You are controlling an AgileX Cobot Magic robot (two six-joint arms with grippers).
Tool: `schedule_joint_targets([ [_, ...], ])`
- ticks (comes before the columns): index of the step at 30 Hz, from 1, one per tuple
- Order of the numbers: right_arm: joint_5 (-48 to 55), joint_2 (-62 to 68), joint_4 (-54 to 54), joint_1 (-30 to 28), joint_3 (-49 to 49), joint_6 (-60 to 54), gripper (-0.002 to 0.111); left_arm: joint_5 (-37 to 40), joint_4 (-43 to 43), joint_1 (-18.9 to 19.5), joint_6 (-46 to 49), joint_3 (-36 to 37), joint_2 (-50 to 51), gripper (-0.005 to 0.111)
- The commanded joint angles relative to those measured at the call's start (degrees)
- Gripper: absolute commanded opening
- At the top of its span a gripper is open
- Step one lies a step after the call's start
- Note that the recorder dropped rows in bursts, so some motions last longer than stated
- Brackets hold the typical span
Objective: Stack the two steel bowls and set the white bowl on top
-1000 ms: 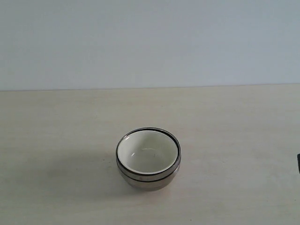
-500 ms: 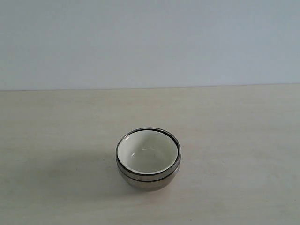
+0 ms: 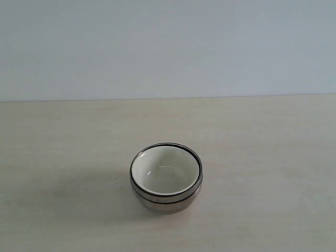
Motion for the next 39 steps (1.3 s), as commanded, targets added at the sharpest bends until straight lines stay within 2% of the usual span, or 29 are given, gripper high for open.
schedule_joint_targets([
  [1, -1.3, -7.6, -3.8, -2.2, 2.9, -0.2, 0.0, -0.1, 0.3, 0.2, -0.5, 0.2, -0.1, 0.004],
  [16, -4.3, -9.5, -6.1, -9.9, 10.2, 2.7, 0.0, -0.2, 0.3, 0.2, -0.5, 0.2, -0.1, 0.004],
  [27, -13.2, -9.5, -5.7, -10.1, 13.4, 12.8, 0.0, -0.2, 0.3, 0.2, -0.5, 0.2, -0.1, 0.004],
  [39, -19.1, -9.5, -3.0, -10.1, 13.6, 15.5, 0.0, -0.2, 0.3, 0.2, -0.5, 0.2, -0.1, 0.004],
])
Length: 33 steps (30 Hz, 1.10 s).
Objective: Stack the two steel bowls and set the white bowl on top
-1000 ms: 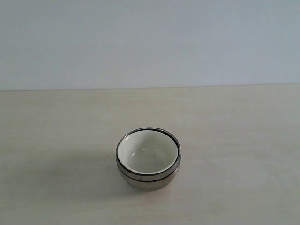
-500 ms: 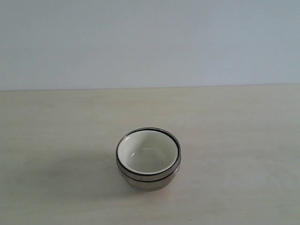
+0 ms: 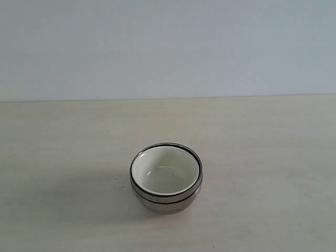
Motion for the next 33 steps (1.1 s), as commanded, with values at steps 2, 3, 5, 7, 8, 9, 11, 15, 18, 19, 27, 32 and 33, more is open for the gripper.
schedule_joint_targets([
  [2, -4.9, -0.2, 3.4, -0.5, 0.1, 1.7, 0.0, -0.2, 0.3, 0.2, -0.5, 0.2, -0.1, 0.004],
  [3, -5.8, -0.2, 4.2, -0.5, 0.1, 1.7, 0.0, -0.2, 0.3, 0.2, -0.5, 0.2, -0.1, 0.004],
  [5, -6.9, -0.2, 8.6, -0.5, 0.1, -0.1, 0.0, -0.2, 0.3, 0.2, -0.5, 0.2, -0.1, 0.004],
  [7, -6.3, -0.2, 17.2, -0.5, 0.3, -8.5, 0.0, -0.2, 0.3, 0.2, -0.5, 0.2, -0.1, 0.004],
  [8, -6.4, -0.2, 22.4, -0.5, 0.8, -14.9, 0.0, -0.2, 0.3, 0.2, -0.5, 0.2, -0.1, 0.004],
  [9, -7.1, -0.2, 26.4, -0.5, 1.4, -19.8, 0.0, -0.2, 0.3, 0.2, -0.5, 0.2, -0.1, 0.004],
  [11, -8.5, -0.2, 34.1, -0.5, 2.8, -29.9, 0.0, -0.2, 0.3, 0.2, -0.5, 0.2, -0.1, 0.004],
  [15, -3.7, -0.2, 35.1, -0.5, 2.8, -35.5, 0.0, -0.2, 0.3, 0.2, -0.5, 0.2, -0.1, 0.004],
  [18, -2.6, -0.2, 34.8, -0.5, 2.8, -37.1, 0.0, -0.2, 0.3, 0.2, -0.5, 0.2, -0.1, 0.004],
  [19, -2.6, -0.2, 34.8, -0.5, 2.8, -37.8, 0.0, -0.2, 0.3, 0.2, -0.5, 0.2, -0.1, 0.004],
  [27, 1.2, -0.2, 34.8, -0.5, 2.8, -42.2, 0.0, -0.2, 0.3, 0.2, -0.5, 0.2, -0.1, 0.004],
  [32, 5.0, -0.2, 34.7, -0.5, 2.8, -47.9, 0.0, -0.2, 0.3, 0.2, -0.5, 0.2, -0.1, 0.004],
  [33, 5.5, -0.2, 34.7, -0.6, 2.8, -48.6, 0.0, -0.2, 0.3, 0.2, -0.5, 0.2, -0.1, 0.004],
])
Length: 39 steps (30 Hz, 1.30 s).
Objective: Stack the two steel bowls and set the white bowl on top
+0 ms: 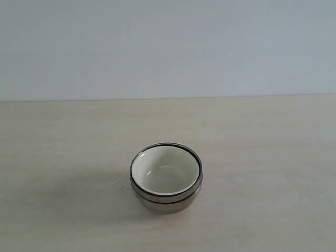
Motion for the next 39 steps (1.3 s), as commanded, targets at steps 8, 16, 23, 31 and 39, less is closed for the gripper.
schedule_joint_targets([
  [8, 4.9, -0.2, 0.2, -6.2, 0.0, -3.6, 0.0, -0.2, 0.3, 0.2, -0.5, 0.2, -0.1, 0.004],
  [16, 5.8, -0.2, -0.4, -6.8, 0.0, -4.2, 0.0, -0.2, 0.3, 0.2, -0.5, 0.2, -0.1, 0.004],
  [23, 5.8, -0.2, -0.1, -6.8, 0.0, -4.2, 0.0, -0.2, 0.3, 0.2, -0.5, 0.2, -0.1, 0.004],
  [31, 5.8, -0.2, -0.1, -6.8, 0.0, -4.2, 0.0, -0.2, 0.3, 0.2, -0.5, 0.2, -0.1, 0.004],
  [39, 5.8, -0.2, -0.1, -6.8, 0.0, -4.2, 0.0, -0.2, 0.3, 0.2, -0.5, 0.2, -0.1, 0.004],
])
